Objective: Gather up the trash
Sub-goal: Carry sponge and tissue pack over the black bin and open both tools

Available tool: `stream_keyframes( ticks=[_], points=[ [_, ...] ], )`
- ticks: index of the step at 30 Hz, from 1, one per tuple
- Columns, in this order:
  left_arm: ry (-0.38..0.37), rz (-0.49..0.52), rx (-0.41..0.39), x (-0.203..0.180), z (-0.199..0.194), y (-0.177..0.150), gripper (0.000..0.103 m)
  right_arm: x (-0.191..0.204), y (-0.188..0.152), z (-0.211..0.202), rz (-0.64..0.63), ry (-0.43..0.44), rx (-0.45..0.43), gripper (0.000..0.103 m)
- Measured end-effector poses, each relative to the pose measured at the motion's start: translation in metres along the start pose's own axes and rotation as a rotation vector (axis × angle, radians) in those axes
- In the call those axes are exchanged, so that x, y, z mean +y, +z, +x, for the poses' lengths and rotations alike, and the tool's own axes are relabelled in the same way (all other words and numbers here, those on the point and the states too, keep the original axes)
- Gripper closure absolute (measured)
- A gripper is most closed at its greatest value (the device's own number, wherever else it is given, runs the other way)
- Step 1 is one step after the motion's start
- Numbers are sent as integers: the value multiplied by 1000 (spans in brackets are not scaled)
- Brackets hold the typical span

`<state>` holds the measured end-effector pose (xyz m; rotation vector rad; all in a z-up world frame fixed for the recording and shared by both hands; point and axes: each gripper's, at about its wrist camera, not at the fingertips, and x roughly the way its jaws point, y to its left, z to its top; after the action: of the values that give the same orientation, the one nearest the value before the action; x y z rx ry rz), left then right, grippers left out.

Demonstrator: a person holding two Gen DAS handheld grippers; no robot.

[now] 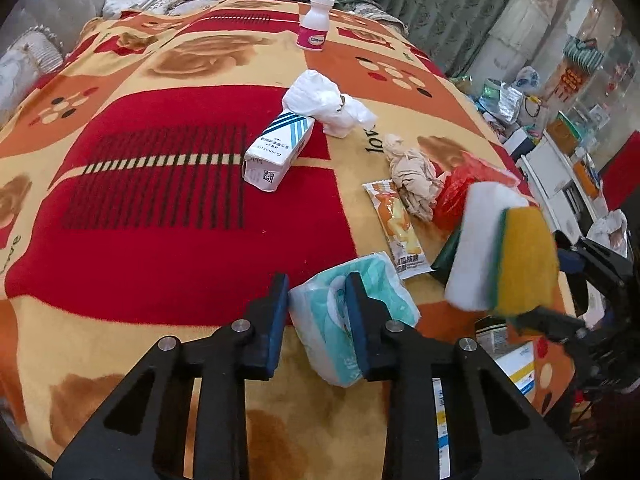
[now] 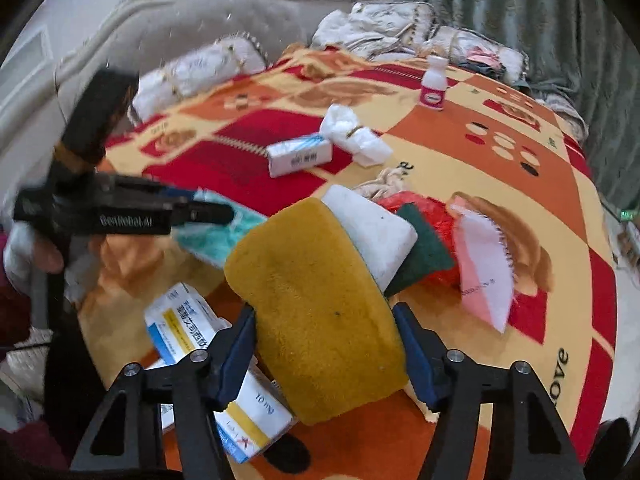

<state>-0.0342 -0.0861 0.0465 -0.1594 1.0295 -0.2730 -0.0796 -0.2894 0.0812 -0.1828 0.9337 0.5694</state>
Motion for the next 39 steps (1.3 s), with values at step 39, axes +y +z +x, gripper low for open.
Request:
stream_keyframes(
  ticks=[39],
  points=[
    [-305, 329, -21, -351, -1, 39, 86, -250, -191, -181, 657, -392, -127, 36]
  ],
)
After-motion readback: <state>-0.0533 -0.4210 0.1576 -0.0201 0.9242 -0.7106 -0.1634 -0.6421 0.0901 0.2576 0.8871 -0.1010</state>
